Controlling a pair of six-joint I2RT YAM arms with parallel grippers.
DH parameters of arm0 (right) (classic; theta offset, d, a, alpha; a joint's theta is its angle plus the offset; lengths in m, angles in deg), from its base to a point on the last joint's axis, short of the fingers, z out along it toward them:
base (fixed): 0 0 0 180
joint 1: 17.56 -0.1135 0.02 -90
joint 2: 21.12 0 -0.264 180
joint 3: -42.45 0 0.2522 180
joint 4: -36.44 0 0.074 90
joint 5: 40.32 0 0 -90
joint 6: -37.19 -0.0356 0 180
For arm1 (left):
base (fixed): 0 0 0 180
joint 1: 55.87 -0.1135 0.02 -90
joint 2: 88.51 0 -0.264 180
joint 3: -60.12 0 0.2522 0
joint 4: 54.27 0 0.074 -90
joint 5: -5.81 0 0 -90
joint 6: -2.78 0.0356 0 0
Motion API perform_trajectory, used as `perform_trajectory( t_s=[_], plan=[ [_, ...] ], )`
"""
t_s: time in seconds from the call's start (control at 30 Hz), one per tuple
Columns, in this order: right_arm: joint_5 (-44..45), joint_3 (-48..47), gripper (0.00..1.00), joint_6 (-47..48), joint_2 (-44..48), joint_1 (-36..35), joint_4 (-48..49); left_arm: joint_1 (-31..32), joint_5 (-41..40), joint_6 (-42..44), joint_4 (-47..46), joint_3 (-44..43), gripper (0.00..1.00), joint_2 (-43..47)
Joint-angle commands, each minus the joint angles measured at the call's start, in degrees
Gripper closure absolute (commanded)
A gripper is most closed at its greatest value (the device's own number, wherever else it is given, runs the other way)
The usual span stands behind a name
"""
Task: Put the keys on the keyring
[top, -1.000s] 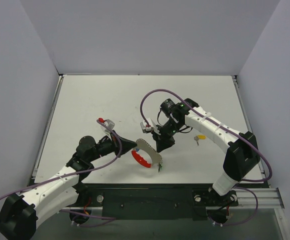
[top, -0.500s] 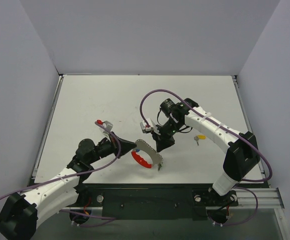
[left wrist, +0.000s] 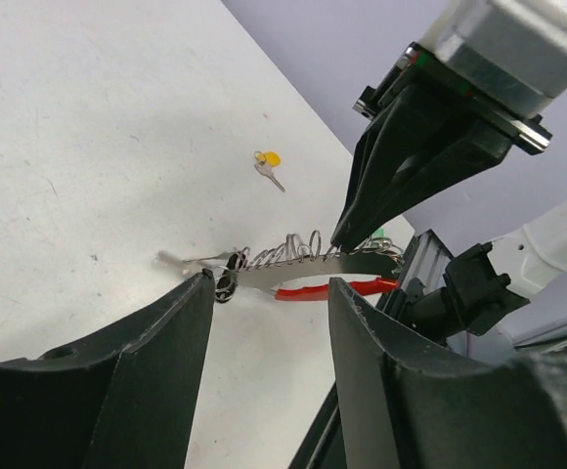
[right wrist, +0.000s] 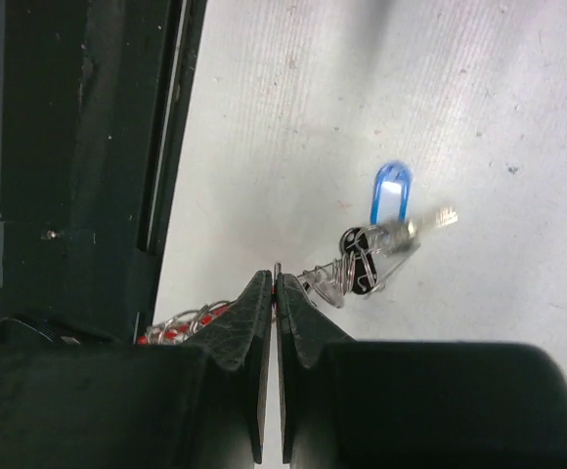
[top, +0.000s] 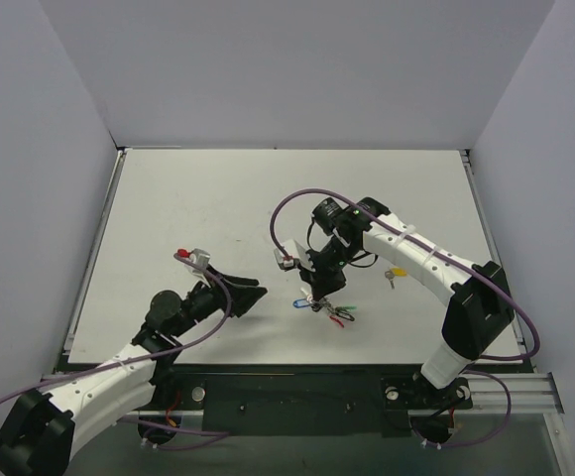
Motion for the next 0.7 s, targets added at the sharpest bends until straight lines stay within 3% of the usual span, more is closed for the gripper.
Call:
perform_trajectory(
  t_s=[0.0,0.1,0.13,0.2,0.27,0.43,0.67],
  plan=[
    [2.81,-1.44,1.0,-0.08,0.06,-0.4,-0.91,2.29,-3.09,9.47,2.79,-2.94,0.41,3.97],
    [2.81,-1.26,1.0,1.15,0.59,-0.4,-1.35,11.22,-5.28,20.45,0.06,-3.46,0.41,0.65],
    [2.64,-1.35,1.0,1.24,0.77,-0.4,-1.52,15.53,-5.73,27.79,0.94,-5.12,0.41,-0.5],
    [2.2,-1.35,1.0,1.33,0.59,-0.49,-1.61,19.85,-7.13,36.16,1.39,-6.8,0.4,-5.33],
    [1.58,-1.26,1.0,0.98,0.5,-0.31,-1.52,21.02,-7.67,39.19,-2.38,-7.42,0.41,-11.57],
    [-0.18,-0.56,1.0,0.71,0.33,-0.22,-1.52,21.37,-12.49,40.78,-18.0,-8.21,0.5,-26.41],
    [-1.67,-0.21,1.0,1.07,0.15,0.04,-1.52,21.37,-10.49,38.5,-32.42,-10.41,0.56,-36.63]
  ],
)
